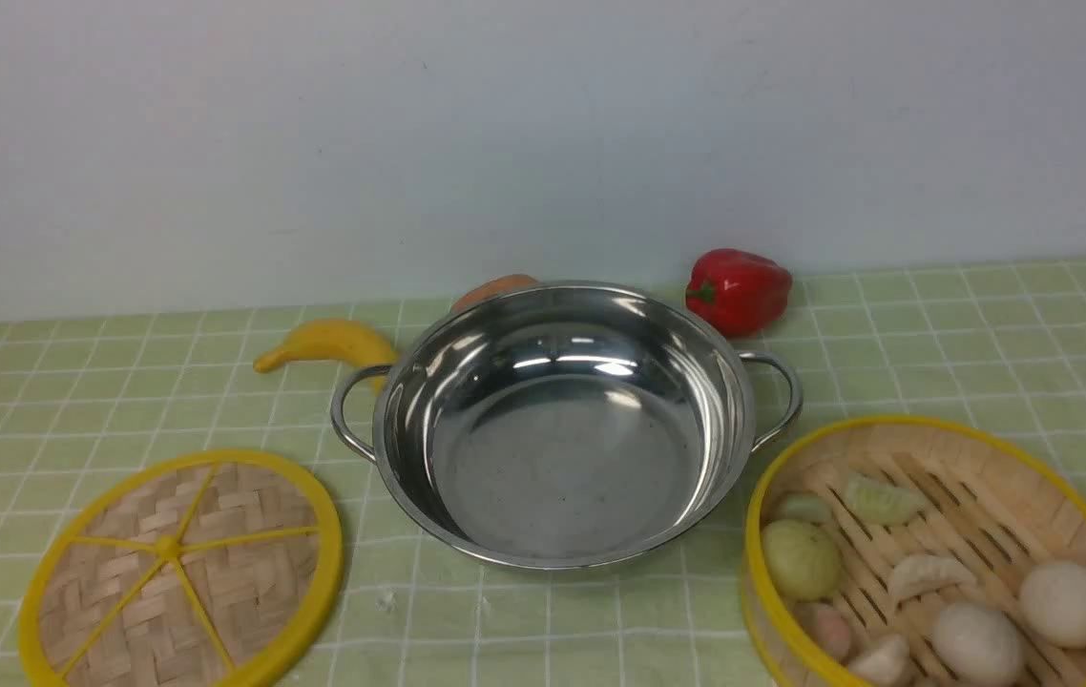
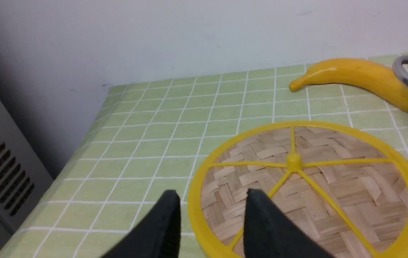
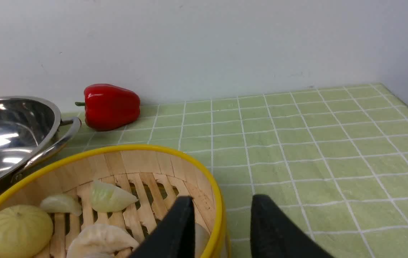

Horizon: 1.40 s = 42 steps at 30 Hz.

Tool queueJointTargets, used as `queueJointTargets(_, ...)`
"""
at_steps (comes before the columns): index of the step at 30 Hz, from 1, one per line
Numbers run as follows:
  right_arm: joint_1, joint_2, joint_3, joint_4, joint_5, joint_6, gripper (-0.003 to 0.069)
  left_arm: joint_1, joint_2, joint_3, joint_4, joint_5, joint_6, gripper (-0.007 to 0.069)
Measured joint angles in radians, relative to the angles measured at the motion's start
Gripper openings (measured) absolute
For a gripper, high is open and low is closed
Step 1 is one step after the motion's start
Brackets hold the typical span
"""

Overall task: Place the steamer in the pot on the green tablecloth, and put the lid on the steamer.
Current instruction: 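Reach for and grasp the rim of the bamboo steamer holding the buns with the right gripper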

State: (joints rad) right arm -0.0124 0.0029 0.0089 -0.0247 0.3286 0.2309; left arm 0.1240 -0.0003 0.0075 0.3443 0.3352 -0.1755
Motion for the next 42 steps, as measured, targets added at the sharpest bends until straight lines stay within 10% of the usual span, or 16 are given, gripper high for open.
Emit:
queueJointTargets(22, 0.000, 0.000, 0.000, 0.001, 0.000, 0.000, 0.0242, 0.000, 0.000, 0.000, 0.000, 0.000, -0.001, 0.0243)
queueJointTargets(28, 0.000, 0.000, 0.000, 0.178, -0.005, 0.060, 0.0242, 0.000, 0.000, 0.000, -0.014, 0.000, -0.013, 0.0243)
queueJointTargets(33, 0.000, 0.000, 0.000, 0.480, -0.012, 0.120, 0.0242, 0.000, 0.000, 0.000, -0.230, -0.071, -0.115, 0.0243)
queueJointTargets(42, 0.000, 0.000, 0.000, 0.578, -0.116, 0.128, 0.0242, 0.000, 0.000, 0.000, -0.533, -0.116, -0.192, 0.0243)
